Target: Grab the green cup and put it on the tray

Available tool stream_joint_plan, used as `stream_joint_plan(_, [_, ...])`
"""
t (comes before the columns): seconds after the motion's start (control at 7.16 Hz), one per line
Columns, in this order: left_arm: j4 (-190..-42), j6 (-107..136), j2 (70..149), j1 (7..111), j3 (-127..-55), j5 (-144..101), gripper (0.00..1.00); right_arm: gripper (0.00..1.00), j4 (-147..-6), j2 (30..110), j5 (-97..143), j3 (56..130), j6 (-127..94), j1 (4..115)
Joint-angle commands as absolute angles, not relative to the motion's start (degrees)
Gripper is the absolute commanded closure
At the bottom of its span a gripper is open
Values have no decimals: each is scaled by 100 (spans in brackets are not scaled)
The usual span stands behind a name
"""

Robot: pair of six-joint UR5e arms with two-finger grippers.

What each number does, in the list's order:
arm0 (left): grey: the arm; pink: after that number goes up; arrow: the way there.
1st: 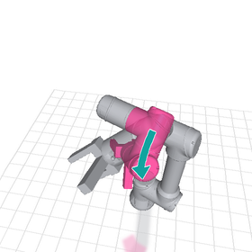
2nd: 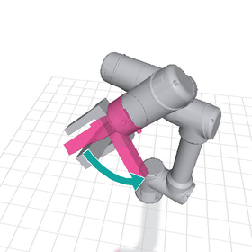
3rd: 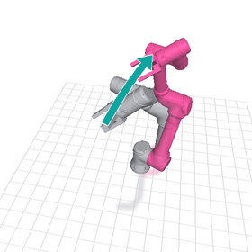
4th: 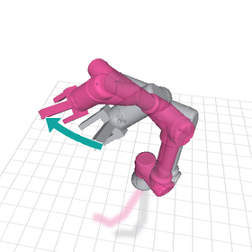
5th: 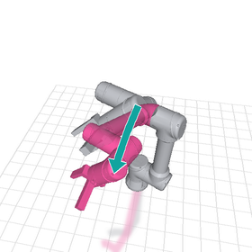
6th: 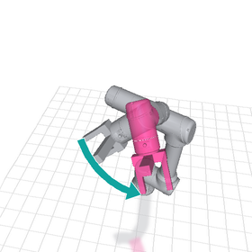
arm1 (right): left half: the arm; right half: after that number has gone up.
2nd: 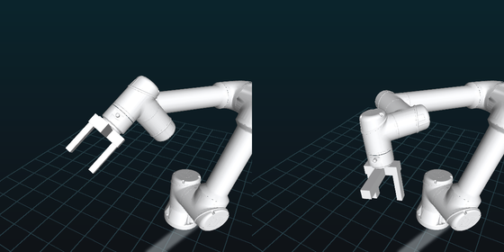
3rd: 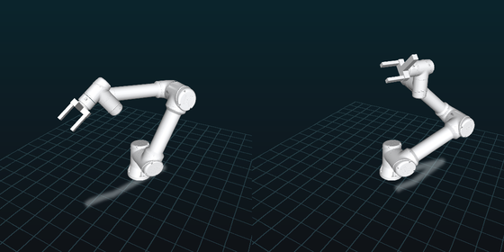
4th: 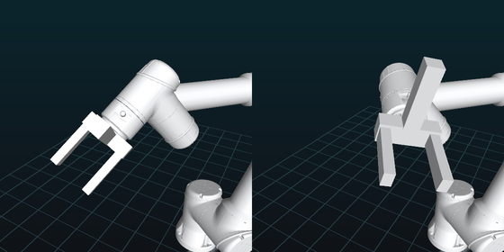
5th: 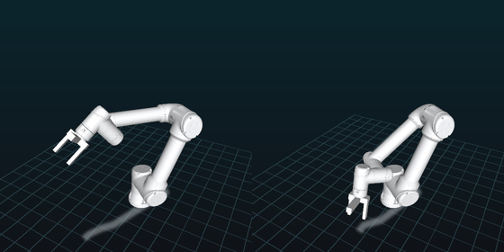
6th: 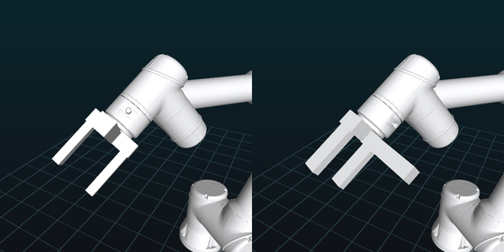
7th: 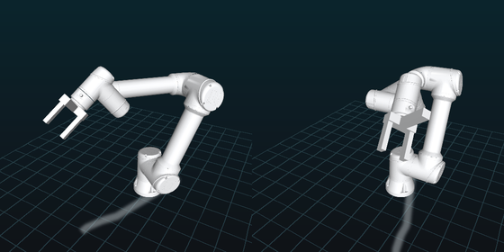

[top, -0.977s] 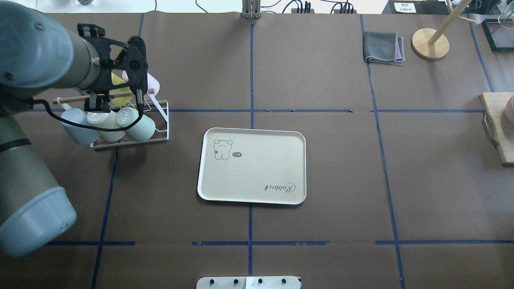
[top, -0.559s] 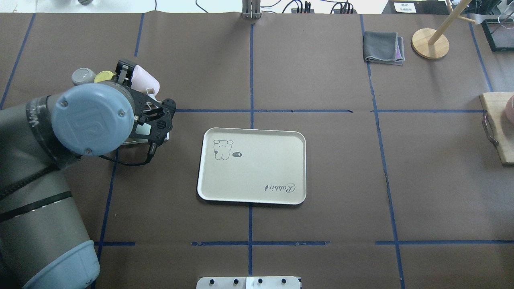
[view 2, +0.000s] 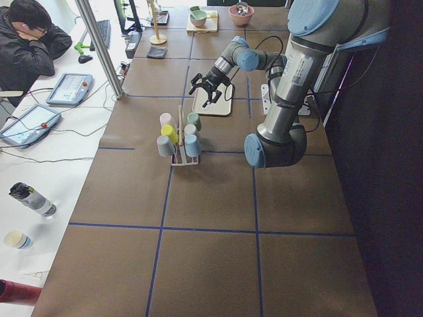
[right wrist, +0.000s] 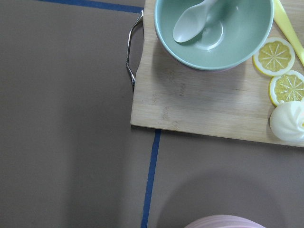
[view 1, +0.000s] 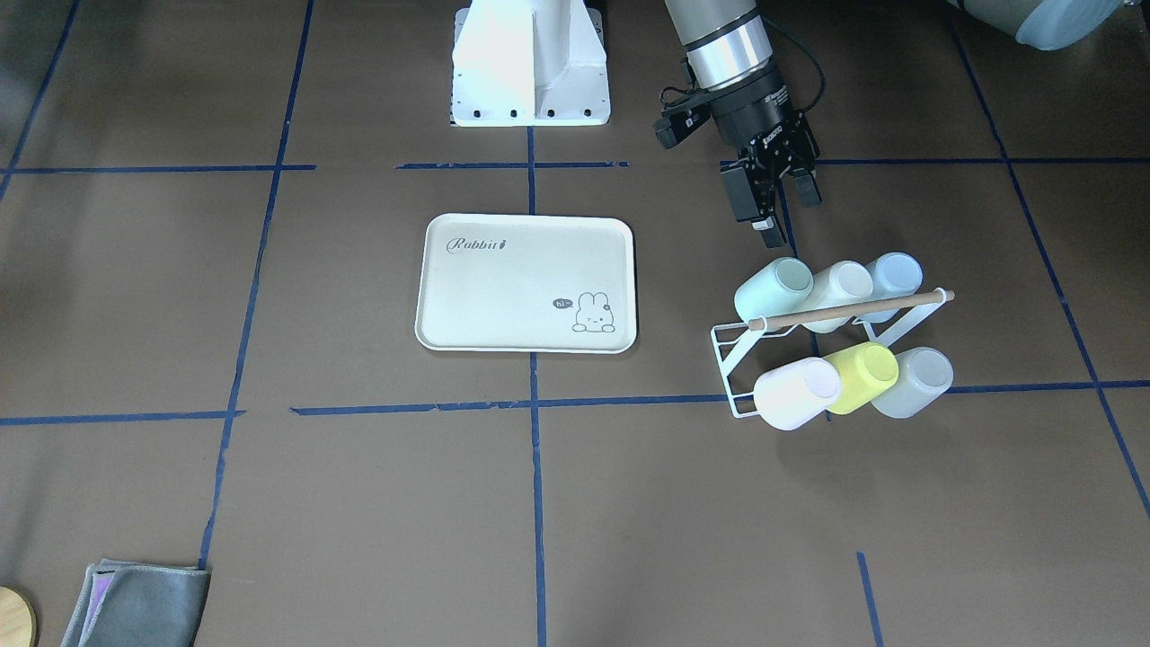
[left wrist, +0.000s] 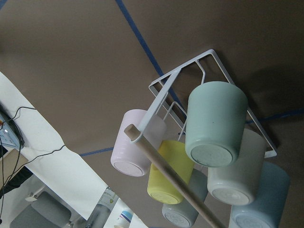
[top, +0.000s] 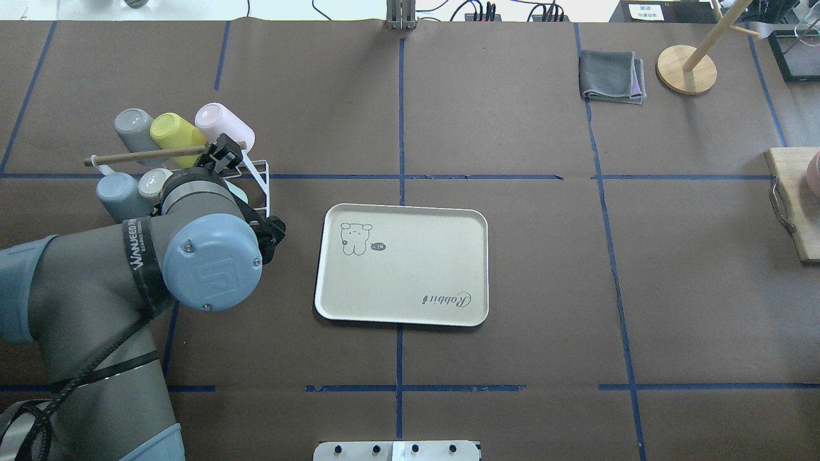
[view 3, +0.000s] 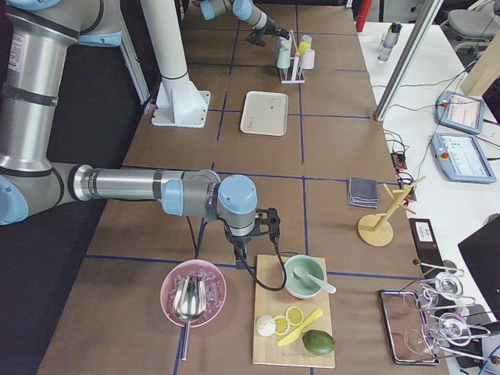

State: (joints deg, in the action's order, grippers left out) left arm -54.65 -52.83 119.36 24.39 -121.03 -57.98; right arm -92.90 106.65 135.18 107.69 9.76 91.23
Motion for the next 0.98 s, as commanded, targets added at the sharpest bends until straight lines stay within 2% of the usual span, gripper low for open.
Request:
stream_joint_plan(0.0, [-5458, -5282, 11927, 2242, -11709, -5425, 0, 0, -9290, 10679, 13526, 10758, 976, 9123])
stream_joint_plan(0.84, [-5756, -4694, 11874, 2074, -10900, -5107, 0, 0, -9290, 10661, 13518, 10723, 975, 9123])
